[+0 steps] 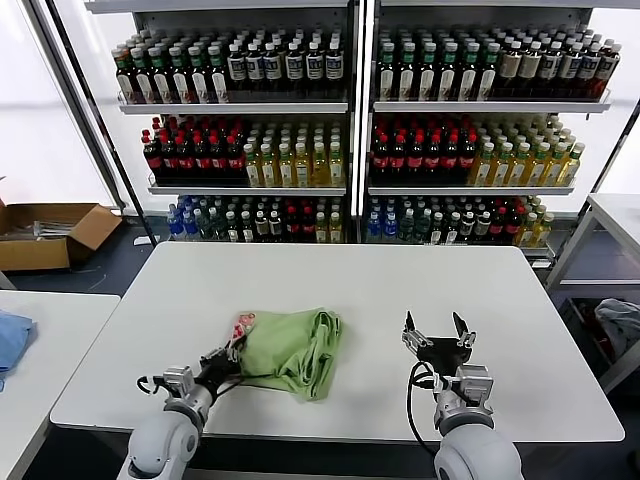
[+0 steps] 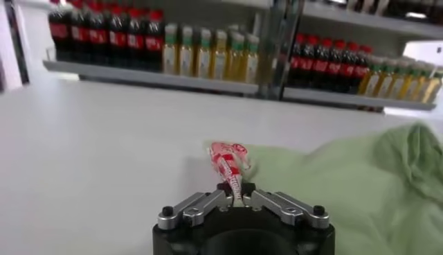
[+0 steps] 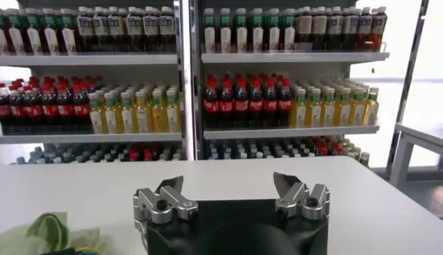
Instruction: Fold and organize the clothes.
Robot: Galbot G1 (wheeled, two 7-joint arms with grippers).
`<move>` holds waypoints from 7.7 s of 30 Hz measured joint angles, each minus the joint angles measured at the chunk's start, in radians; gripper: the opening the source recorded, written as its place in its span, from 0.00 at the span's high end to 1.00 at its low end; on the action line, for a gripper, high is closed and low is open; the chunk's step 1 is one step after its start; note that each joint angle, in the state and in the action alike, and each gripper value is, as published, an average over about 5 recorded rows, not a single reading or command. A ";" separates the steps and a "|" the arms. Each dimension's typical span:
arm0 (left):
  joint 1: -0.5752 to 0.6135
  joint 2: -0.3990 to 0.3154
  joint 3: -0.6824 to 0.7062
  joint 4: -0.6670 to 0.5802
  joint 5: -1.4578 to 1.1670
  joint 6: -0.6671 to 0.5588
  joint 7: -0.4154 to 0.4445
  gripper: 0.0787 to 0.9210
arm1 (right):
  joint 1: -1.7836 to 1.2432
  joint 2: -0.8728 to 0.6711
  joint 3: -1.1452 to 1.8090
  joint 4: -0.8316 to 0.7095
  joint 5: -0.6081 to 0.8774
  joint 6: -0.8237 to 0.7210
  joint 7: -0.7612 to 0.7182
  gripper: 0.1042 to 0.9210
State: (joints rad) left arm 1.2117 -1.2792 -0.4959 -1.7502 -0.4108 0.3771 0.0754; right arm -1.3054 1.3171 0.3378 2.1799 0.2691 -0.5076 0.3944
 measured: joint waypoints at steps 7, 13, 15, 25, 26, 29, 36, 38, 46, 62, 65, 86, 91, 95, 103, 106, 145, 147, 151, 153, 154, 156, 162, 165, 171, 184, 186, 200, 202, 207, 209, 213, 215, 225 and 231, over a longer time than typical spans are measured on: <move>0.004 0.121 -0.145 0.008 -0.072 -0.009 0.012 0.95 | 0.018 0.000 -0.006 -0.019 0.006 0.005 0.000 0.12; -0.010 0.279 -0.272 0.058 -0.123 -0.017 0.019 0.95 | 0.023 0.006 -0.014 -0.028 0.006 0.010 0.000 0.12; -0.015 0.319 -0.296 0.065 -0.130 -0.018 0.020 0.95 | 0.021 0.007 -0.014 -0.028 0.005 0.011 0.000 0.12; -0.004 0.352 -0.282 0.000 -0.096 -0.016 0.011 0.95 | -0.013 0.006 0.010 -0.014 -0.004 0.017 0.000 0.12; -0.005 0.342 -0.266 -0.018 -0.089 -0.013 0.006 0.95 | -0.018 0.008 0.014 -0.011 -0.005 0.017 0.001 0.12; -0.010 0.298 -0.195 -0.089 -0.065 0.001 -0.015 0.95 | -0.036 0.013 0.030 -0.005 -0.010 0.019 0.001 0.12; -0.037 0.122 0.092 -0.208 0.057 0.032 -0.047 0.95 | -0.092 0.033 0.078 0.017 -0.022 0.030 -0.003 0.12; -0.049 0.065 0.176 -0.202 0.103 0.037 -0.051 0.95 | -0.109 0.040 0.094 0.025 -0.025 0.030 -0.004 0.12; -0.140 -0.090 0.384 -0.091 0.197 0.071 -0.083 0.95 | -0.149 0.064 0.133 0.035 -0.033 0.033 -0.006 0.12; -0.284 -0.244 0.532 0.017 0.052 0.038 -0.173 0.65 | -0.112 0.076 0.102 -0.025 -0.027 0.007 0.014 0.12; -0.286 -0.256 0.548 0.006 0.021 0.027 -0.183 0.54 | -0.093 0.077 0.090 -0.036 0.009 0.000 0.030 0.12; -0.187 -0.135 0.397 -0.089 0.118 0.028 -0.261 0.12 | 0.129 0.074 -0.022 -0.262 0.394 -0.058 0.144 0.24; -0.163 -0.093 0.347 -0.104 0.128 0.029 -0.267 0.12 | 0.155 0.074 -0.039 -0.306 0.418 -0.059 0.148 0.42; -0.147 -0.075 0.318 -0.111 0.135 0.030 -0.272 0.12 | 0.167 0.074 -0.051 -0.323 0.425 -0.060 0.147 0.55; -0.120 -0.060 0.282 -0.117 0.140 0.031 -0.282 0.12 | 0.167 0.062 -0.060 -0.327 0.411 -0.064 0.118 0.84; -0.113 -0.055 0.269 -0.123 0.140 0.031 -0.285 0.12 | 0.166 0.052 -0.062 -0.320 0.397 -0.067 0.101 0.94; 0.008 -0.094 0.223 -0.226 0.157 0.038 -0.301 0.12 | 0.098 -0.099 -0.069 -0.169 0.089 -0.067 -0.016 0.24; 0.016 -0.094 0.218 -0.230 0.157 0.038 -0.301 0.12 | 0.093 -0.089 -0.077 -0.170 0.096 -0.067 -0.002 0.18; 0.028 -0.098 0.215 -0.234 0.157 0.037 -0.301 0.12 | 0.089 -0.069 -0.083 -0.183 0.115 -0.068 0.028 0.13; 0.032 -0.101 0.215 -0.234 0.158 0.037 -0.301 0.12 | 0.088 -0.061 -0.085 -0.193 0.122 -0.068 0.040 0.12; 0.035 -0.103 0.215 -0.234 0.158 0.037 -0.301 0.12 | 0.087 -0.058 -0.085 -0.198 0.124 -0.068 0.045 0.12; 0.039 -0.106 0.214 -0.235 0.159 0.037 -0.301 0.12 | 0.086 -0.055 -0.088 -0.209 0.126 -0.068 0.052 0.12; 0.052 -0.112 0.213 -0.235 0.162 0.036 -0.301 0.12 | 0.081 -0.049 -0.093 -0.236 0.135 -0.069 0.065 0.12; 0.054 -0.113 0.212 -0.236 0.162 0.036 -0.300 0.12 | 0.076 -0.050 -0.092 -0.240 0.144 -0.070 0.070 0.12; 0.056 -0.111 0.211 -0.237 0.162 0.036 -0.299 0.12 | 0.064 -0.053 -0.078 -0.229 0.178 -0.070 0.068 0.12; 0.080 -0.122 0.209 -0.243 0.168 0.032 -0.298 0.12 | 0.133 -0.044 -0.079 -0.124 0.166 -0.049 0.019 0.12; 0.085 -0.124 0.207 -0.248 0.170 0.031 -0.298 0.12 | 0.170 -0.034 -0.094 -0.147 0.154 -0.041 0.014 0.12; 0.115 -0.119 0.182 -0.264 0.170 0.034 -0.298 0.12 | 0.367 0.052 -0.181 -0.444 0.087 0.018 -0.017 0.12; 0.114 -0.119 0.182 -0.262 0.170 0.034 -0.298 0.12 | 0.376 0.056 -0.188 -0.474 0.082 0.021 -0.021 0.12; 0.110 -0.121 0.187 -0.252 0.169 0.037 -0.298 0.12 | 0.388 0.066 -0.204 -0.524 0.077 0.021 -0.026 0.12; 0.108 -0.120 0.188 -0.250 0.168 0.038 -0.298 0.12 | 0.391 0.069 -0.208 -0.535 0.077 0.017 -0.024 0.12; 0.103 -0.118 0.187 -0.247 0.164 0.040 -0.298 0.12 | 0.395 0.076 -0.217 -0.554 0.077 0.006 -0.018 0.12; 0.102 -0.118 0.187 -0.247 0.163 0.040 -0.298 0.12 | 0.395 0.082 -0.218 -0.565 0.077 0.003 -0.016 0.12; 0.109 -0.117 0.185 -0.253 0.162 0.040 -0.296 0.12 | 0.395 0.103 -0.211 -0.602 0.082 0.012 -0.023 0.12; 0.117 -0.111 0.179 -0.271 0.156 0.050 -0.296 0.12 | 0.394 0.102 -0.209 -0.591 0.100 0.012 -0.018 0.12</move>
State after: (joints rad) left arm 1.3286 -1.3906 -0.3165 -2.0213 -0.2547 0.4271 -0.2204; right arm -0.9112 1.4190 0.1289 1.5893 0.3690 -0.4956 0.3765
